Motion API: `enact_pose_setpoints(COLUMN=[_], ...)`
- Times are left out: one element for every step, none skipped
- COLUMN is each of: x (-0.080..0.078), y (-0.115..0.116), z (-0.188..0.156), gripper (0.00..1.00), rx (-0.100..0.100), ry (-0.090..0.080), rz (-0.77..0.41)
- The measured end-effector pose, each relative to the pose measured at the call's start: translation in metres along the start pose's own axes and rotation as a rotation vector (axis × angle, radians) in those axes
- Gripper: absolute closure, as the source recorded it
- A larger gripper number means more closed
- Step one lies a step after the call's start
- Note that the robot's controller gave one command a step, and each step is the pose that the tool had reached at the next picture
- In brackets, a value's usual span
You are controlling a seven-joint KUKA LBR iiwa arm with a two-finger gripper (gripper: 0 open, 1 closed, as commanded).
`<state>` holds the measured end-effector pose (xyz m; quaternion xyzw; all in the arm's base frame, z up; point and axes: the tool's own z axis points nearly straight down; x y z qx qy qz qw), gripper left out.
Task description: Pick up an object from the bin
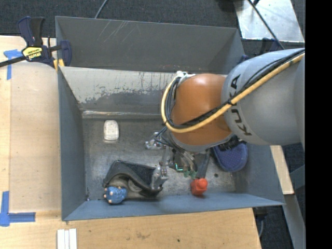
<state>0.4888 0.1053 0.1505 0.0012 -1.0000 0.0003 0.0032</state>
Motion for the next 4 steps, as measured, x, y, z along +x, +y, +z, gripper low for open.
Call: enact_pose_setpoints(x=[-0.01, -0.003, -0.001, -0.008], y=[0.05, 0.052, 0.055, 0.061], z=[0.031, 0.056, 0.055, -0.166], gripper=[0.0, 0.0, 1.0, 1.0], rx=[-0.003, -0.004, -0.007, -0.002], ry=[-0.007, -0.006, 0.006, -0.011], rz=[0.002, 0.163, 0.163, 0.124])
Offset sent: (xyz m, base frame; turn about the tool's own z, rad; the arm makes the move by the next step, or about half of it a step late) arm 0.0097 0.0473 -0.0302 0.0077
